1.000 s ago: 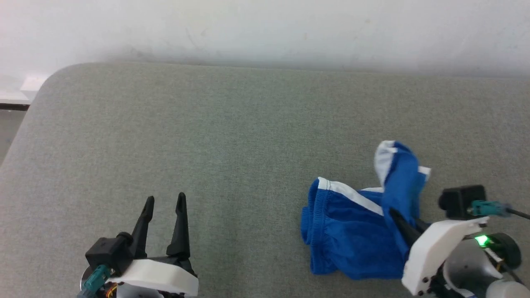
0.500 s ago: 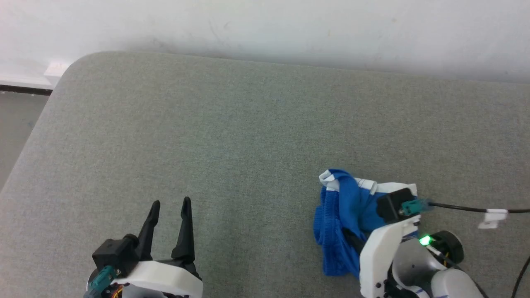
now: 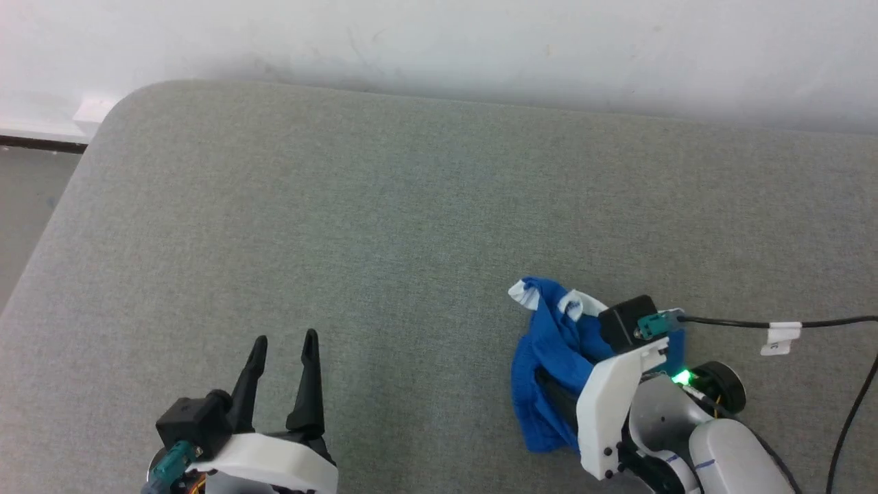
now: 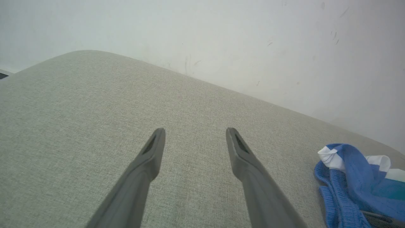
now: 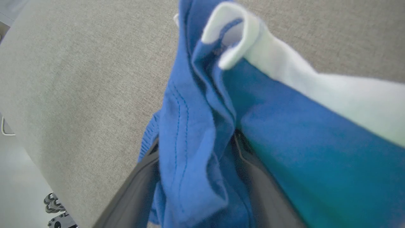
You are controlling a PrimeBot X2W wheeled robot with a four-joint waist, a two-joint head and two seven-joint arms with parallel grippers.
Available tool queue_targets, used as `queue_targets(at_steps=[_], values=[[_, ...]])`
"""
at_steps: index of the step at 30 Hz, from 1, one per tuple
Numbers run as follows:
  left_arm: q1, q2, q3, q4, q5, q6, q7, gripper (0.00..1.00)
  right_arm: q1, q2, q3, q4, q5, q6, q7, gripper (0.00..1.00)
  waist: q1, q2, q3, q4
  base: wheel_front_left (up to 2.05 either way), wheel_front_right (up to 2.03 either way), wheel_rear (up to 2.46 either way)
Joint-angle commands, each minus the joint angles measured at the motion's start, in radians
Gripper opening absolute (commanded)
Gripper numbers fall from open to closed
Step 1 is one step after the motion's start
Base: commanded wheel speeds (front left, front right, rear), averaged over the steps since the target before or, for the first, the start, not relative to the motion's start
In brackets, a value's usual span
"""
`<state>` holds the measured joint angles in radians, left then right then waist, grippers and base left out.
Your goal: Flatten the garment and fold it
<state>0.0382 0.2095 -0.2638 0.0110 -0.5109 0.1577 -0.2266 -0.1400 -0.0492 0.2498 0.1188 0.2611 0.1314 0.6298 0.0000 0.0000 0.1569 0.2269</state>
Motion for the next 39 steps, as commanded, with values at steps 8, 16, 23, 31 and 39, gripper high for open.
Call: queue_targets(at_steps=[8, 16, 23, 31, 39], values=[[0.000, 0.004, 0.004, -0.007, -0.011, 0.000, -0.008, 1.00, 0.093, -0.001, -0.143, -0.273, 0.014, -0.001, 0.016, 1.00, 0.0000, 0.0000, 0.001, -0.037, 0.00, 0.00, 0.00], [-0.005, 0.012, 0.007, -0.017, -0.013, 0.000, -0.009, 1.00, 0.219, -0.001, -0.299, -0.403, 0.009, -0.001, 0.026, 1.00, 0.0000, 0.0000, 0.025, -0.058, 0.00, 0.00, 0.00], [-0.022, 0.018, 0.001, -0.019, -0.012, -0.005, -0.006, 1.00, 0.206, -0.001, -0.299, -0.314, 0.030, -0.001, 0.008, 1.00, 0.0000, 0.0000, 0.042, -0.053, 0.00, 0.00, 0.00], [-0.039, 0.029, -0.010, -0.019, -0.004, -0.011, -0.004, 1.00, 0.133, -0.001, -0.259, -0.138, 0.049, -0.001, -0.024, 1.00, 0.0000, 0.0000, 0.052, -0.028, 0.00, 0.00, 0.00], [-0.038, 0.032, -0.015, -0.017, -0.002, -0.008, -0.006, 1.00, 0.080, -0.001, -0.258, -0.019, 0.052, -0.001, -0.065, 0.00, 0.0000, 0.0000, 0.040, -0.038, 0.00, 0.00, 0.00]])
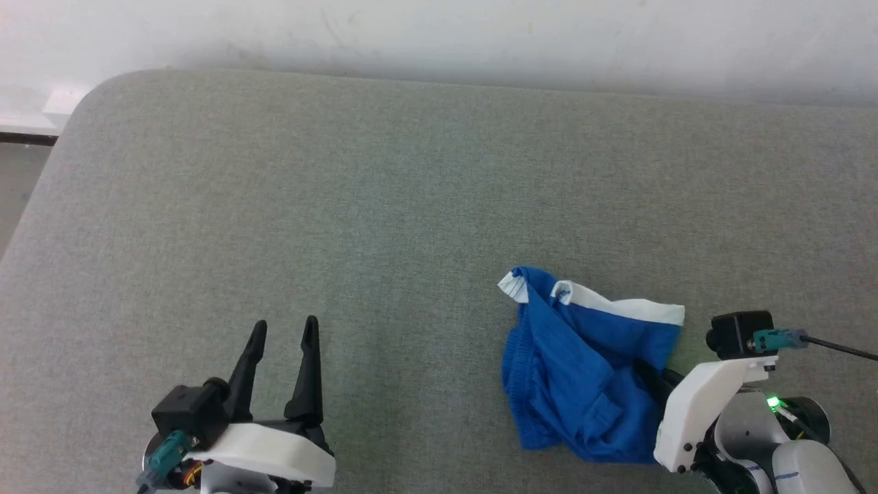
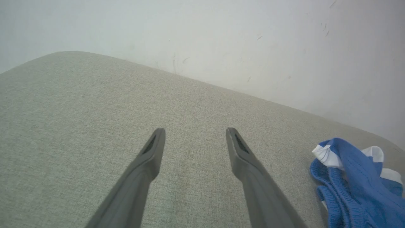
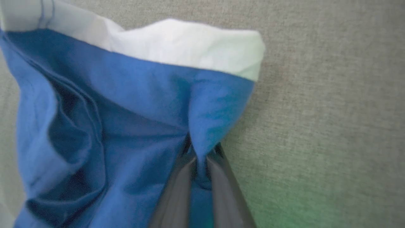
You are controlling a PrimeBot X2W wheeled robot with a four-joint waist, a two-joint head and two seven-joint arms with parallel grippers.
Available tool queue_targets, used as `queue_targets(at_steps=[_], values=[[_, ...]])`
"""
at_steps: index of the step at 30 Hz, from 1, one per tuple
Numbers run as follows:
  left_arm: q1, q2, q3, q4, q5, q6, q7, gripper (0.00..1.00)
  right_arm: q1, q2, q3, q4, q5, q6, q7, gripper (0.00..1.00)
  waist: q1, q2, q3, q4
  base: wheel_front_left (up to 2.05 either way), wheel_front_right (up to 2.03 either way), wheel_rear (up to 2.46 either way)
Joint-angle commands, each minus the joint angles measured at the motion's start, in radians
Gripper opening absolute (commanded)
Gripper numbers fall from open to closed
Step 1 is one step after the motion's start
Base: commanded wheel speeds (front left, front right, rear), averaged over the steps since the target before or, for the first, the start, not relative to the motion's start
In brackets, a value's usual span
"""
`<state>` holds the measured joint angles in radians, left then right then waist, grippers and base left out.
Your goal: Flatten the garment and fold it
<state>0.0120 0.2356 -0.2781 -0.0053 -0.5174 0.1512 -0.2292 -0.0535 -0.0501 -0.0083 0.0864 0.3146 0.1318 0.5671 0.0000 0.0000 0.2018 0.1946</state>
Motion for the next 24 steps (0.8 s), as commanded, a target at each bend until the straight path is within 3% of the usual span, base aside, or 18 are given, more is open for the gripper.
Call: queue_targets(at_steps=[1, 11, 24], values=[[-0.010, 0.006, -0.001, -0.002, 0.006, -0.001, -0.004, 1.00, -0.012, 0.000, -0.002, 0.018, -0.001, -0.001, -0.009, 0.00, 0.0000, 0.0000, -0.007, -0.011, 0.00, 0.00, 0.00], [-0.016, 0.030, 0.000, -0.037, 0.049, 0.009, -0.016, 1.00, -0.087, -0.013, -0.075, -0.054, -0.124, -0.001, 0.010, 0.00, 0.0000, 0.0000, -0.004, -0.092, 0.00, 0.00, 0.00], [-0.087, 0.100, 0.004, -0.152, 0.096, 0.011, 0.030, 1.00, -0.262, -0.293, -0.004, -0.091, -0.214, -0.001, 0.148, 0.00, 0.0000, 0.0000, 0.113, -0.243, 0.00, 0.00, 0.00]])
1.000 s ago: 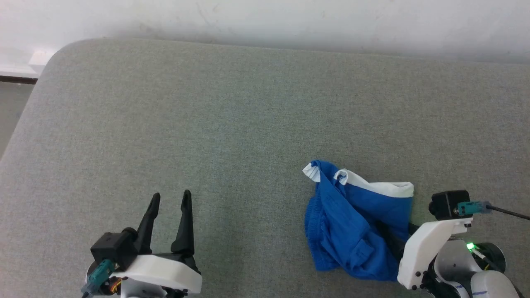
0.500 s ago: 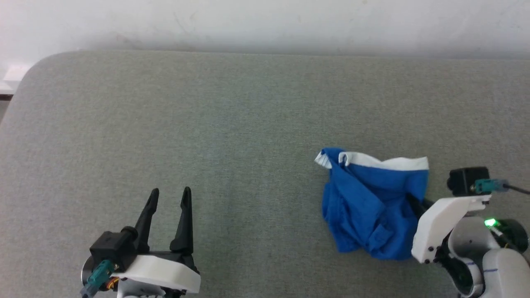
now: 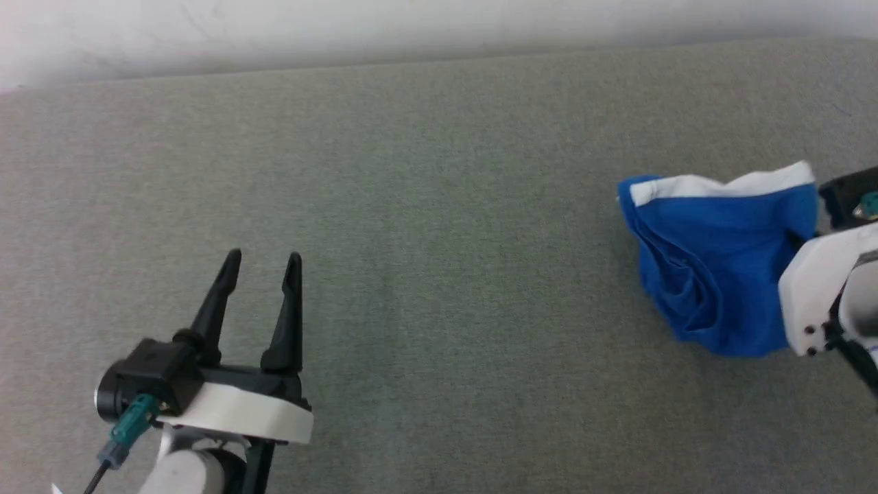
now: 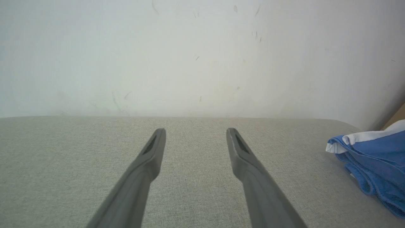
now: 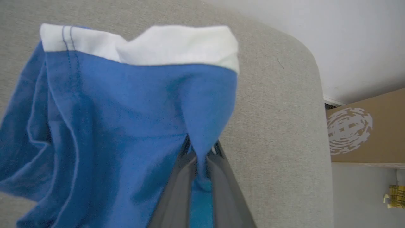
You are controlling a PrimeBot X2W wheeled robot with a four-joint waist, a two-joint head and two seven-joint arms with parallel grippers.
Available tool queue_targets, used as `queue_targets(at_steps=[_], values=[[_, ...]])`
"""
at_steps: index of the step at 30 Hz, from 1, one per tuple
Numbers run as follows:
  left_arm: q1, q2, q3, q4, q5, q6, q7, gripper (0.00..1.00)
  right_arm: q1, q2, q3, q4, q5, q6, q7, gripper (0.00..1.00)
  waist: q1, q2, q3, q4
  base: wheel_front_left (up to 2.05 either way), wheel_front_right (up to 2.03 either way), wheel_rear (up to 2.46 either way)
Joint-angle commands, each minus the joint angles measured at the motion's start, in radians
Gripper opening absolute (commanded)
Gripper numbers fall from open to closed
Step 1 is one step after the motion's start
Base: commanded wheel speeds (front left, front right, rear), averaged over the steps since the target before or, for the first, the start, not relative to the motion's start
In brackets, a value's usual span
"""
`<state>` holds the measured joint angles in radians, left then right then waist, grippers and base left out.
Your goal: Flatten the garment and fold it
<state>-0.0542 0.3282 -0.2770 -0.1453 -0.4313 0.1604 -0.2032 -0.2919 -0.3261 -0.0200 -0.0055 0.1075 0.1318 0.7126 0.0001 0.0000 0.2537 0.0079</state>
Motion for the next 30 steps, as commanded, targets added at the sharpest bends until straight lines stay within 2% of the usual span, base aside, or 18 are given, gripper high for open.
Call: queue_targets(at_steps=[1, 6, 17, 21, 30], values=[[-0.032, 0.015, 0.003, -0.025, 0.015, 0.002, 0.009, 1.00, -0.040, -0.040, 0.016, 0.003, -0.010, -0.001, 0.006, 0.00, -0.0001, 0.0000, 0.076, -0.066, 0.00, 0.00, 0.00], [-0.084, 0.045, 0.011, -0.092, 0.039, 0.004, 0.034, 1.00, -0.114, -0.138, 0.033, 0.016, -0.027, -0.001, 0.011, 0.00, -0.0001, 0.0000, 0.153, -0.103, 0.00, 0.00, 0.00], [-0.158, 0.093, 0.028, -0.196, 0.069, 0.007, 0.075, 1.00, -0.198, -0.271, -0.048, 0.049, -0.087, -0.001, -0.022, 0.00, -0.0001, 0.0000, 0.305, -0.127, 0.00, 0.00, 0.00], [-0.175, 0.103, 0.029, -0.224, 0.078, 0.008, 0.085, 1.00, -0.212, -0.303, -0.076, 0.069, -0.113, -0.001, -0.045, 0.00, -0.0001, 0.0000, 0.338, -0.126, 0.00, 0.00, 0.00], [-0.206, 0.117, 0.035, -0.260, 0.100, 0.014, 0.076, 1.00, -0.239, -0.318, -0.119, 0.120, -0.179, -0.001, -0.110, 0.00, -0.0001, 0.0000, 0.384, -0.123, 0.00, 0.00, 0.00]])
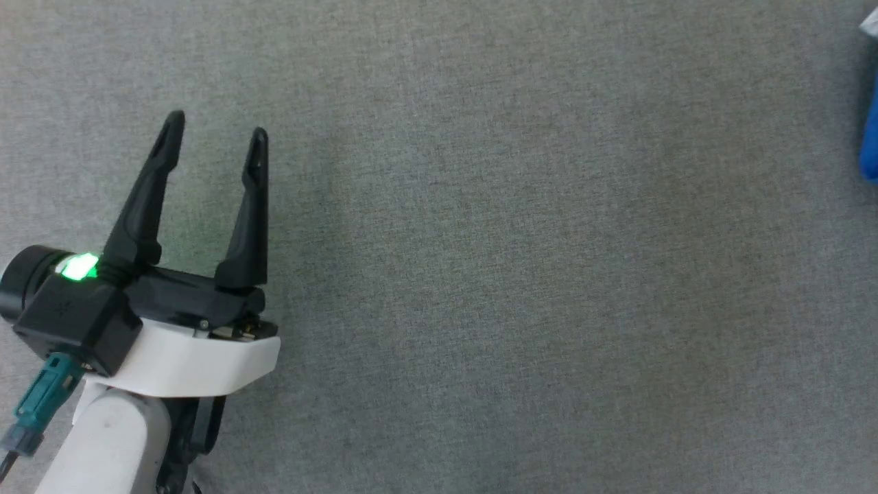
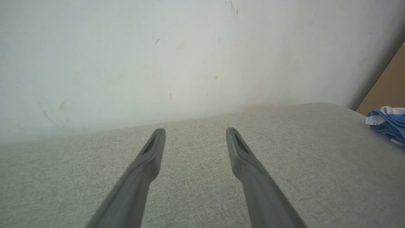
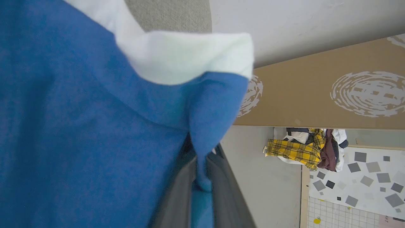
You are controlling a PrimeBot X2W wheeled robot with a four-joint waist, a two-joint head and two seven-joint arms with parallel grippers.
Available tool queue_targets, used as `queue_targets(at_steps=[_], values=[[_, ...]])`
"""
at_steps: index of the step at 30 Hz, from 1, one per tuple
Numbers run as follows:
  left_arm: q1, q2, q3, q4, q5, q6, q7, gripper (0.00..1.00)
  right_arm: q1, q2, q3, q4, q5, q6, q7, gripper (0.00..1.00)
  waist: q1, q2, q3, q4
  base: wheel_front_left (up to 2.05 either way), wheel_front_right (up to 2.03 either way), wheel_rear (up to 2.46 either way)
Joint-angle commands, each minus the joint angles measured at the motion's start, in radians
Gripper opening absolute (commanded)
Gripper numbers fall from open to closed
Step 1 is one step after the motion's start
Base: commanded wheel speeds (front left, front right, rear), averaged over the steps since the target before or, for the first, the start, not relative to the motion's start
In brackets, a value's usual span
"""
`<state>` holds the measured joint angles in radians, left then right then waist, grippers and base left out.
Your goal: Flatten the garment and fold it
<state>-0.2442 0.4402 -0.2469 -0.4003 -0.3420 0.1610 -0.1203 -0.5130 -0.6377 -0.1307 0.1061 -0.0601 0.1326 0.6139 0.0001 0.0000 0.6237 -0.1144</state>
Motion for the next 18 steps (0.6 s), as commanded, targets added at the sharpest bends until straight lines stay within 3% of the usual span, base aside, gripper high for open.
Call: queue_targets(at_steps=[1, 5, 6, 8, 9, 10, 18], values=[[-0.017, 0.004, 0.006, -0.006, 0.011, 0.016, -0.008, 1.00, -0.021, -0.007, -0.011, 0.016, -0.016, -0.002, -0.019, 0.00, -0.0001, 0.0000, 0.016, 0.000, 0.00, 0.00, 0.00], [-0.019, 0.000, 0.008, -0.010, 0.010, 0.022, -0.015, 1.00, -0.030, -0.005, -0.021, 0.036, -0.026, -0.002, -0.036, 0.00, -0.0001, 0.0000, 0.022, 0.001, 0.00, 0.00, 0.00], [-0.019, -0.004, 0.010, -0.011, 0.005, 0.023, -0.019, 1.00, -0.034, -0.002, -0.024, 0.043, -0.027, -0.002, -0.041, 0.06, -0.0001, 0.0000, 0.024, 0.001, 0.00, 0.00, 0.00], [-0.021, -0.008, 0.011, -0.013, -0.004, 0.019, -0.029, 1.00, -0.042, 0.001, -0.026, 0.056, -0.032, -0.002, -0.053, 0.45, -0.0001, 0.0000, 0.025, 0.001, 0.00, 0.00, 0.00], [-0.023, -0.012, 0.013, -0.015, -0.009, 0.019, -0.038, 1.00, -0.046, 0.003, -0.025, 0.062, -0.033, -0.002, -0.063, 0.80, -0.0001, 0.0000, 0.024, 0.001, 0.00, 0.00, 0.00], [-0.023, -0.014, 0.014, -0.014, -0.012, 0.017, -0.044, 1.00, -0.050, 0.004, -0.025, 0.069, -0.035, -0.002, -0.072, 1.00, -0.0001, 0.0000, 0.023, 0.001, 0.00, 0.00, 0.00], [-0.001, -0.034, 0.022, 0.027, -0.028, 0.031, -0.078, 1.00, -0.079, 0.014, -0.003, 0.157, -0.032, -0.002, -0.170, 1.00, -0.0001, 0.0000, -0.042, 0.000, 0.00, 0.00, 0.00]])
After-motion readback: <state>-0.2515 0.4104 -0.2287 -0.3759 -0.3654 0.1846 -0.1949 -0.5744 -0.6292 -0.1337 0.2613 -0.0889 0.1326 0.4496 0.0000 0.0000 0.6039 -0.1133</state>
